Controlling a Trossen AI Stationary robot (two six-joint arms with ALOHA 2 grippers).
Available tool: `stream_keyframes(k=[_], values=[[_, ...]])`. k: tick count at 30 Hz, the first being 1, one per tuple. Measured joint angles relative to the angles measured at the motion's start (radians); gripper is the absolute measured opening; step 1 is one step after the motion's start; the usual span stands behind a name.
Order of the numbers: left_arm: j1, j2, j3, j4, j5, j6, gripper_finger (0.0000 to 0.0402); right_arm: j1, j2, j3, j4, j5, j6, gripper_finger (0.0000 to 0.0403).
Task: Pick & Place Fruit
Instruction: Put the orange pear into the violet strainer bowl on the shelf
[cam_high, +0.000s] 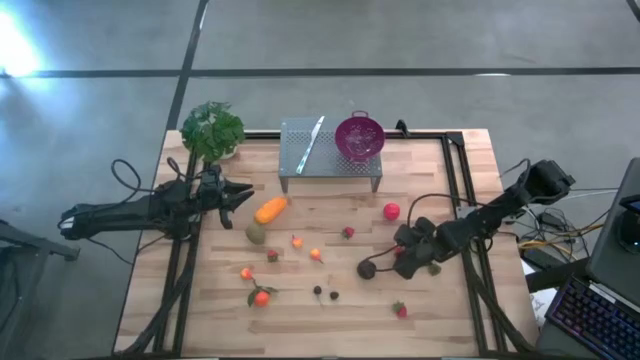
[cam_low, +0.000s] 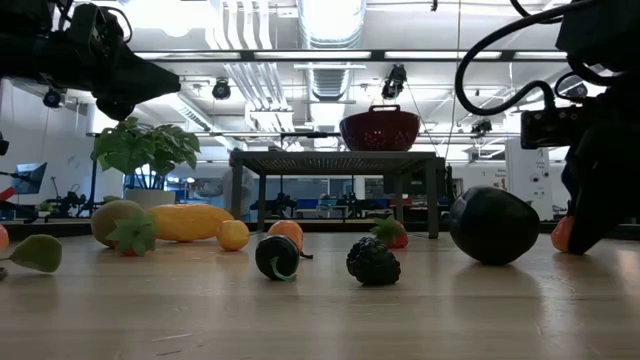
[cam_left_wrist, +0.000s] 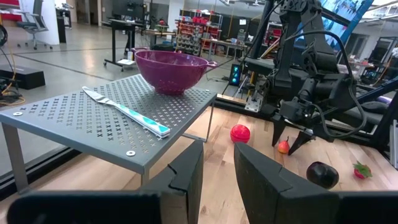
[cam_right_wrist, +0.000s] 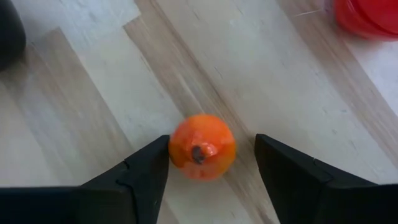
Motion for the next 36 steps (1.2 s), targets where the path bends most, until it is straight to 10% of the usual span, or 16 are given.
stream_keyframes(k=[18, 36], values=[[0.000, 0.000, 0.000, 0.000, 0.000, 0.000, 0.0096, -0.009, -0.021, -0.003, 0.011, -0.004, -0.009, 0.0128], [0.000, 0.000, 0.000, 0.000, 0.000, 0.000, 0.0096, -0.022, -0.170, -0.002, 0.014, -0.018, -0.075, 0.0122]])
